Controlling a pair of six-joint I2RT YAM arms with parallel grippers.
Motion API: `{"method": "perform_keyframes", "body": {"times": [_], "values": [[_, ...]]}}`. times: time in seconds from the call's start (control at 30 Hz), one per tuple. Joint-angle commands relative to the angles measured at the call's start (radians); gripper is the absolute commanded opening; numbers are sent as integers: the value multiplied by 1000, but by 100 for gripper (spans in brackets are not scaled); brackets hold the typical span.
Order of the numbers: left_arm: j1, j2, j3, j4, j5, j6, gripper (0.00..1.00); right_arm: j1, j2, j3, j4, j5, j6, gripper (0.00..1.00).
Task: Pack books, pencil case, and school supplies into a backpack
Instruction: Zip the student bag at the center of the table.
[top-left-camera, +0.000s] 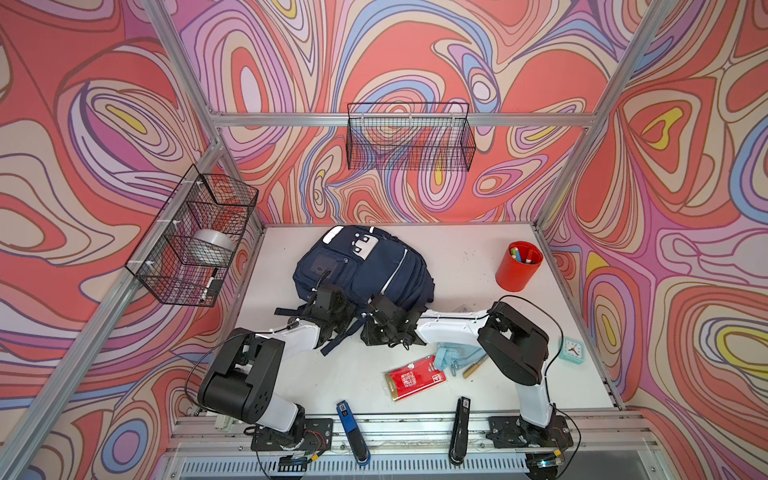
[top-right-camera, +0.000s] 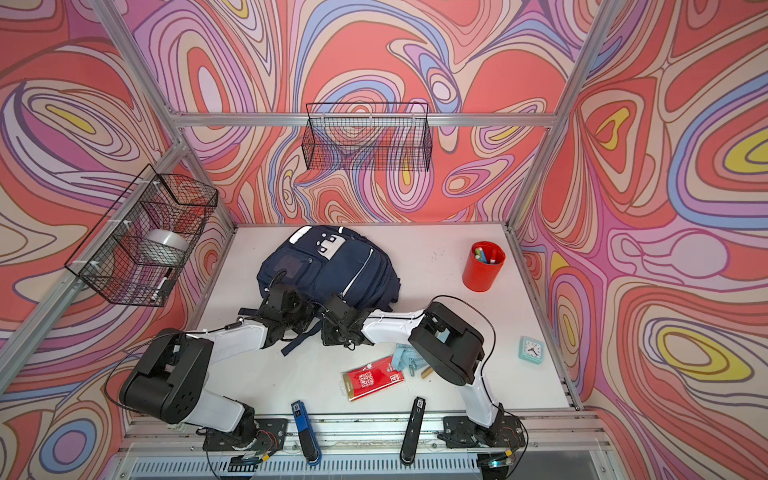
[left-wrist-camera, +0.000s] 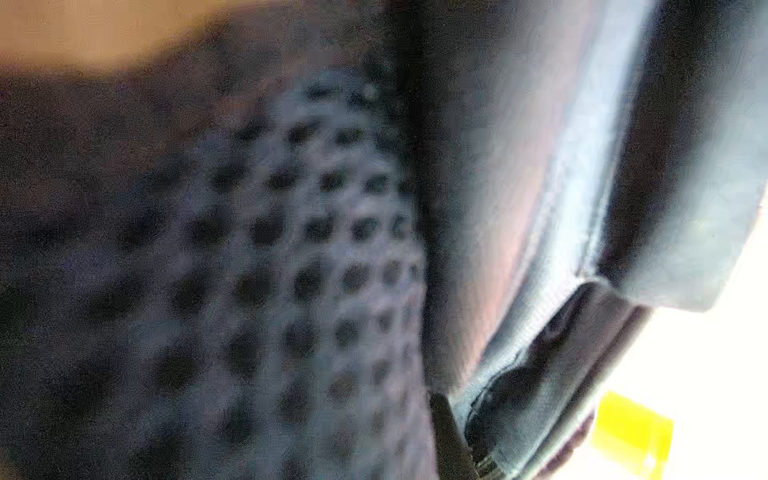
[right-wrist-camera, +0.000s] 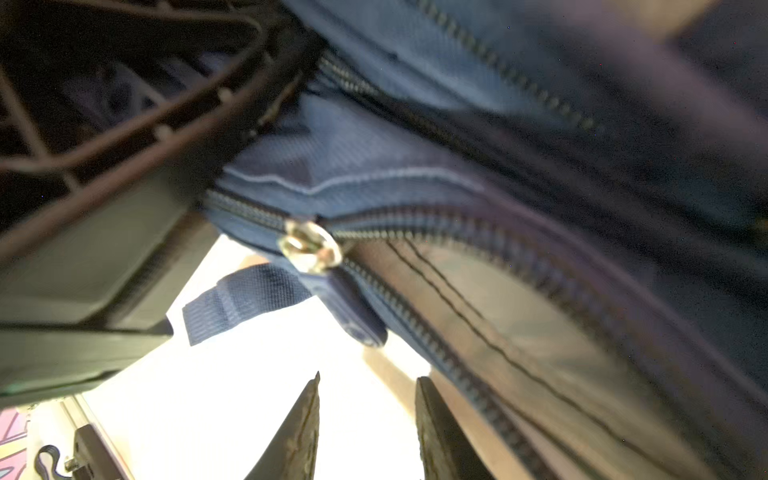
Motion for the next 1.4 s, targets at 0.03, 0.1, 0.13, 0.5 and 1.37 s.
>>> {"method": "perform_keyframes", "body": {"times": [0.03, 0.1, 0.13, 0.5, 1.37], "values": [[1, -11, 3, -56, -25, -21, 0, -19, 43, 53, 40, 36, -56, 40], [-1, -15, 1, -62, -27, -19, 0, -16, 40, 81, 48, 38, -78, 40], [-2, -13, 0, -61, -26, -20, 0, -16, 38, 78, 68, 33, -75, 40], [-4, -6, 1, -50, -15, -25, 0, -31, 85, 118, 56, 49, -66, 26], [2, -36, 27, -101, -37, 4, 0, -46, -68, 10, -204, 56, -183, 0]]}}
